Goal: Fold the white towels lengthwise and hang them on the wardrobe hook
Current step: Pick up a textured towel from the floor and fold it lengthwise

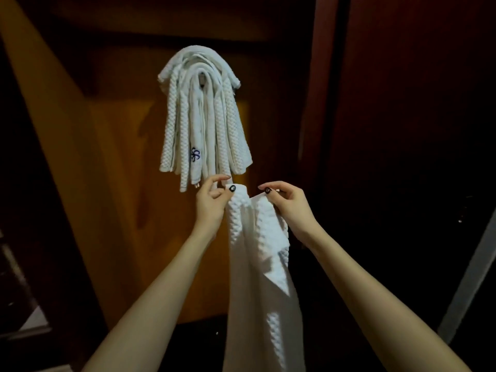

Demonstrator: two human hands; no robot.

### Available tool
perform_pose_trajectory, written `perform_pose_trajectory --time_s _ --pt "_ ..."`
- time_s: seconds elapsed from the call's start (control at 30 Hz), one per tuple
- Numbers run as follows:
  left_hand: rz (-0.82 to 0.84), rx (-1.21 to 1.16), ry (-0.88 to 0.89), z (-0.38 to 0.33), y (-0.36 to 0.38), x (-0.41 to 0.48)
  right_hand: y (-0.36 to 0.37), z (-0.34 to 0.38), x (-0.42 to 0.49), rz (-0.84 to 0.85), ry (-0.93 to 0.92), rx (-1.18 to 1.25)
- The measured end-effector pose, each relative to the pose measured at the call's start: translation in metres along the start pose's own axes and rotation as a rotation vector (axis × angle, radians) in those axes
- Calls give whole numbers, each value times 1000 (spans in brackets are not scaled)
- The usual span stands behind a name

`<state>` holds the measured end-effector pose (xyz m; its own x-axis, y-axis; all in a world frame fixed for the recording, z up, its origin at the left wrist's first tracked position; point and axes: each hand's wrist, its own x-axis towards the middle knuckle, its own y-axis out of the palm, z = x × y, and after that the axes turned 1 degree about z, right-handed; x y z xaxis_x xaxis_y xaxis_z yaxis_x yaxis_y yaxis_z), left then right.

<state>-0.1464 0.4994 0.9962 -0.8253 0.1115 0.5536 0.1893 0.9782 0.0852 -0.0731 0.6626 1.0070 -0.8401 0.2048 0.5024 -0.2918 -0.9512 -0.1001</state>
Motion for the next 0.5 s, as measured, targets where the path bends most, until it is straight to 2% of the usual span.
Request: perform_pose_trajectory --time_s 0.13,0.2,0.3,0.43,0.5 --pt "22 -23 15 0 -1 -10 20 6 0 11 2 42" --pt "50 -119 -76 4 -8 -14 18 6 -3 47 25 71" --pt "92 -264 -176 10 -20 -19 10 7 -8 91 44 -52" --pt "193 -193 -115 18 -20 -27 11 3 -13 -83 -30 -322" --pt "162 -210 -79 20 -16 -34 14 0 -12 -132 -87 -349"
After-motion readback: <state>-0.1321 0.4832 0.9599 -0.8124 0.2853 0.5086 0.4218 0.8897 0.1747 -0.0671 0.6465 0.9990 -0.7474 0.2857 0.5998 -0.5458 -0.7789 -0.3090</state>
